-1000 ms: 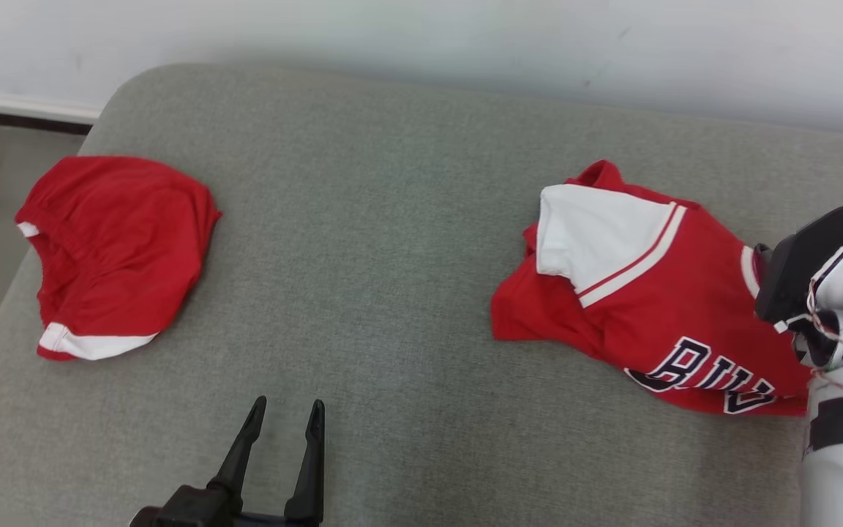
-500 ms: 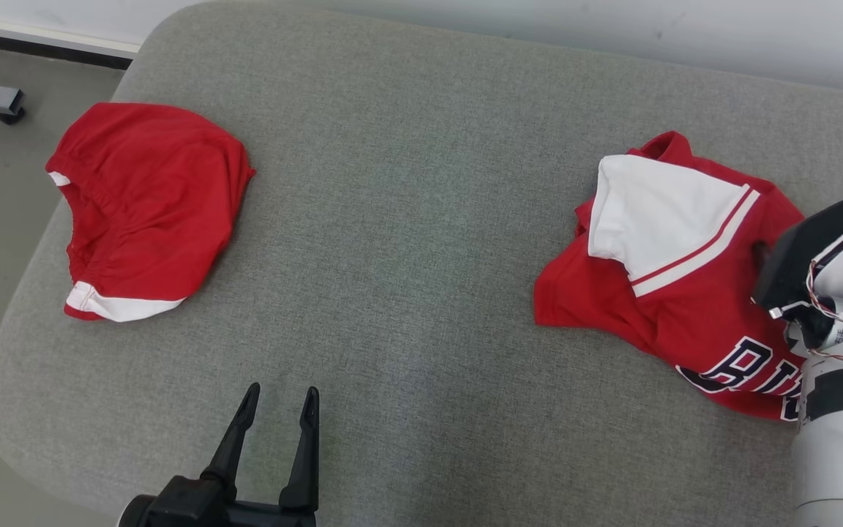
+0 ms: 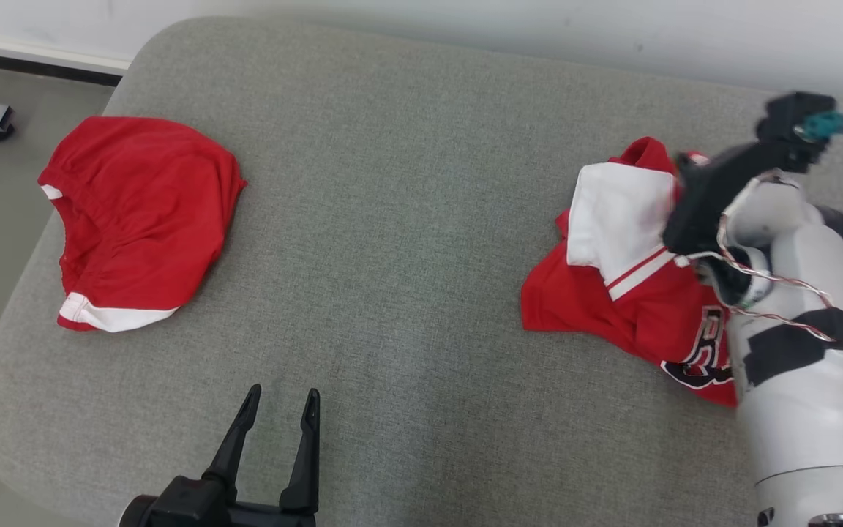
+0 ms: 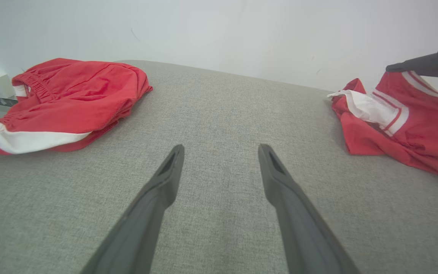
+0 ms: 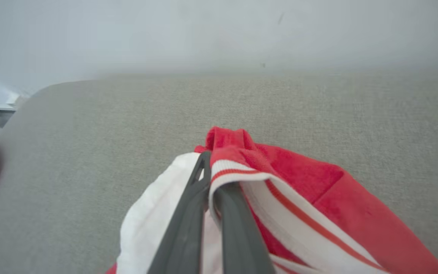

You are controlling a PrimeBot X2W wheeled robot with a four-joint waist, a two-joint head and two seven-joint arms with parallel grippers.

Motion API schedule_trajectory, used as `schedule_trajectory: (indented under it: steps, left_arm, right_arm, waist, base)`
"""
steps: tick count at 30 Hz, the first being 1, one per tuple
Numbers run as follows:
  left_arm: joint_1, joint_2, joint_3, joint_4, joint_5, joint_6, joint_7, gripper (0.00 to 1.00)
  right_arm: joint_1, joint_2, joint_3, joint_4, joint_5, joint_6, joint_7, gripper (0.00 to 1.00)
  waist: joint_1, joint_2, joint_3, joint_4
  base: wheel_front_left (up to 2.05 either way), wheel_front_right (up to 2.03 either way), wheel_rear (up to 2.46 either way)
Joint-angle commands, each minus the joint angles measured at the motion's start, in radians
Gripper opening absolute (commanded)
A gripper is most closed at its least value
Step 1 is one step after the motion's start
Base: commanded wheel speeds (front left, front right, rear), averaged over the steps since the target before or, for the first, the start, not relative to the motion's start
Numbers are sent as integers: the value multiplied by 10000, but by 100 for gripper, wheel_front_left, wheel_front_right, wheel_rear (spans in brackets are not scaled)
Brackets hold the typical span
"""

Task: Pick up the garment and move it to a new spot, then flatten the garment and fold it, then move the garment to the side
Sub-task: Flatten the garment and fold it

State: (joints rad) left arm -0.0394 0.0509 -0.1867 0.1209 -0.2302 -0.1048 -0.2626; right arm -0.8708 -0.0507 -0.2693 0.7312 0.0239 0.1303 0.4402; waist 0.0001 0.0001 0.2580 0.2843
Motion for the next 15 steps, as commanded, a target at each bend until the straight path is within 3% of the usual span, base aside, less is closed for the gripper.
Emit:
schedule_trajectory:
  steps: [1, 5, 8, 15]
  left_arm:
    - [87, -8, 35, 41, 57, 10, -34, 100]
    - [133, -8, 110, 37, 17, 32, -34, 100]
    - [172, -8, 140, 30, -33, 62, -34, 100]
    - [306, -7, 191, 95, -23, 129, -34, 100]
  right_arm:
    - [-131, 11, 824, -129, 826, 9, -78, 0]
    - [-181, 4, 3073, -1387, 3074, 9, -65, 0]
    - [-113, -1, 4164, -2726, 4415, 9, -76, 0]
    - [-201, -1, 4673, -5225, 7036, 9, -1098, 0]
  waist:
    - [-1, -1, -151, -59]
    - [-1, -1, -357, -195]
    - [-1, -1, -525, -296]
    - [-1, -1, -945, -489]
  base:
    - [0, 0, 0]
    - [0, 0, 0]
    - [0, 0, 0]
    - [0, 0, 0]
